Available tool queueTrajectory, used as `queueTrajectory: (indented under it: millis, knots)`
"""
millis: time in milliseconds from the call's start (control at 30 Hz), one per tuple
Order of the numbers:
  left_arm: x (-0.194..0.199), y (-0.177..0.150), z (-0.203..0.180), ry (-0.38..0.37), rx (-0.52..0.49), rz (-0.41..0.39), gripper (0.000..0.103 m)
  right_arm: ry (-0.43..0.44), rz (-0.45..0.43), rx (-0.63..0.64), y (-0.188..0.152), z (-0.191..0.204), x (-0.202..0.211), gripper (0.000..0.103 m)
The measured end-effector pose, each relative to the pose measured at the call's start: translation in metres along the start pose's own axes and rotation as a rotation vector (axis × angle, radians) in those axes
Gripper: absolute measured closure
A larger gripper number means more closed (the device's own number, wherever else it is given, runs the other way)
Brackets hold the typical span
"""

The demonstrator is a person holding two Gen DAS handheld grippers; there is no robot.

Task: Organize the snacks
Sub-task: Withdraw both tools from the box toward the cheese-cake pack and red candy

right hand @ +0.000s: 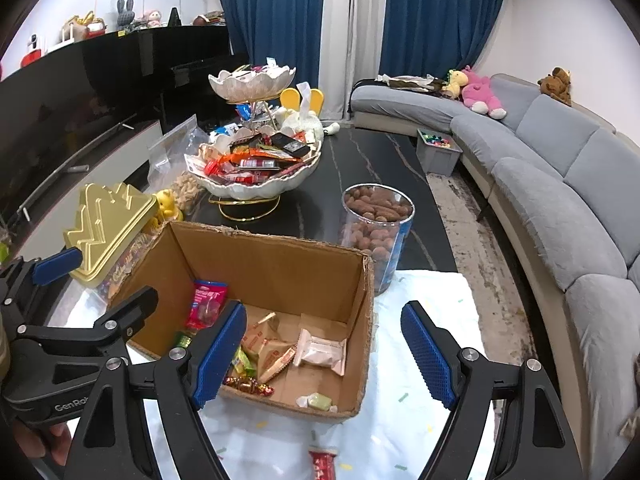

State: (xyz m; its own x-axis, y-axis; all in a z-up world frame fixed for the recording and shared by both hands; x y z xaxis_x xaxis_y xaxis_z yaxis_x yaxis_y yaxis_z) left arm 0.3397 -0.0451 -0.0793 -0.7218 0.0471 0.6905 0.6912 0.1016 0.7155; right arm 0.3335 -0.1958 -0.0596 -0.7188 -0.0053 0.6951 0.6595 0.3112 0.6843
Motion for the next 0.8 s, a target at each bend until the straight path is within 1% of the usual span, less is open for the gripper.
queueTrajectory:
  millis: [133,500,800]
  knots:
    - [0.009,-0.002,0.0,0.003,0.0,-0.004,0.002,-0.011,-0.01,-0.005,-0.001,-0.001,0.01,0.019]
    - [0.03,-0.014,-0.003,0.015,-0.012,-0.016,0.0,-0.022,-0.017,-0.001,-0.013,-0.002,0.028,0.016]
    - [0.042,-0.03,-0.009,0.017,-0.018,-0.01,0.0,-0.028,-0.014,-0.019,-0.031,-0.01,0.041,0.015]
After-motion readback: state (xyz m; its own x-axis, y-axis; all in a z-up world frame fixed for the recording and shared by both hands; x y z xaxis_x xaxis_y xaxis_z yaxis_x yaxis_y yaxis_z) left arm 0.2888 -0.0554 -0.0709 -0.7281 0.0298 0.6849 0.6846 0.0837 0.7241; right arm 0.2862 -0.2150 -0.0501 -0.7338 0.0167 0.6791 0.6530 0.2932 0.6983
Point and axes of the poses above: each gripper's, at about its wrist camera, not at the fingertips, and x roughly against the way its jaws point, z to its left, y to its top, the point moved 2 cm from there along -x, roughly the way its jaws point, and after that the axes turned 13 degrees about x, right-handed, at the moved point
